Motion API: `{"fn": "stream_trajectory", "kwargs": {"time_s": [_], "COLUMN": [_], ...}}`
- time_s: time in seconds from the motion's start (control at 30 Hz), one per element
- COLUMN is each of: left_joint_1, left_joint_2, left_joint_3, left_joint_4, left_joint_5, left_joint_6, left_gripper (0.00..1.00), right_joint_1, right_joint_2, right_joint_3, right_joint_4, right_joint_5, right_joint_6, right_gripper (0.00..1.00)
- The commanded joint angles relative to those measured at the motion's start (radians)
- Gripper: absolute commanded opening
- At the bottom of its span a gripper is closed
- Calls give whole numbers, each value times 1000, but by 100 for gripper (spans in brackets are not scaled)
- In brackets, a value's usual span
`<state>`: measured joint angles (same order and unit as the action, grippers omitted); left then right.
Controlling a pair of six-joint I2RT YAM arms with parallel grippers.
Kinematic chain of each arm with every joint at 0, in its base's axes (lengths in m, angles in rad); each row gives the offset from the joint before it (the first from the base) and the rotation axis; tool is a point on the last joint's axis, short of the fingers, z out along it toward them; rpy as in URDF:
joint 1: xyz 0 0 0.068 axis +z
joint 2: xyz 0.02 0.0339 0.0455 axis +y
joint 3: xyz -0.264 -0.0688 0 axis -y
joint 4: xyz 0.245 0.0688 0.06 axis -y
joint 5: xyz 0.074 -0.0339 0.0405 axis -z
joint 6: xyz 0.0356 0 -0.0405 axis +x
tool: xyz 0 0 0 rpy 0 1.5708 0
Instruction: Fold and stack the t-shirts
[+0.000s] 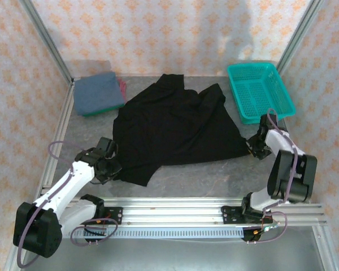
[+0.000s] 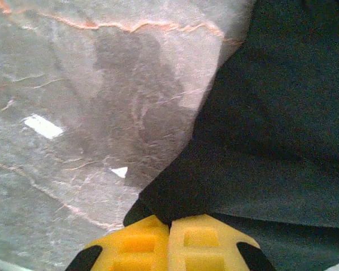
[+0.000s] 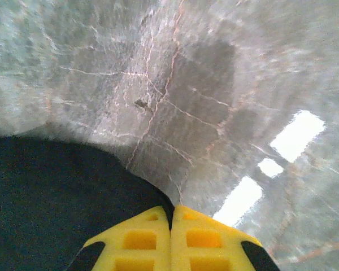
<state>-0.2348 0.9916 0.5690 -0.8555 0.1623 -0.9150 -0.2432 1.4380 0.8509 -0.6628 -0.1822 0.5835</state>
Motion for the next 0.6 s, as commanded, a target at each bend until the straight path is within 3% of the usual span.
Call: {"fn": "stream_trajectory", "kwargs": {"time_s": [0.0, 0.3, 0.57], "left_joint_1": [15, 18, 17], "left_joint_2": [-36, -209, -271], "left_joint_3": [12, 57, 50], "left_joint_4": [-127, -258, -263], "left_joint_5": [-121, -240, -188], "left_joint_6": [-41, -150, -166], "left_gripper": [0, 0, 0], "right_joint_1": [-26, -28, -28], "right_joint_2": [-122, -303, -336], "right_joint_3": [-35, -137, -109], "right_joint_4": [-84, -148, -213], "right_joint_5": [126, 108, 161], "right_joint_6": [69, 215, 227], "right_gripper": [0, 0, 0]}}
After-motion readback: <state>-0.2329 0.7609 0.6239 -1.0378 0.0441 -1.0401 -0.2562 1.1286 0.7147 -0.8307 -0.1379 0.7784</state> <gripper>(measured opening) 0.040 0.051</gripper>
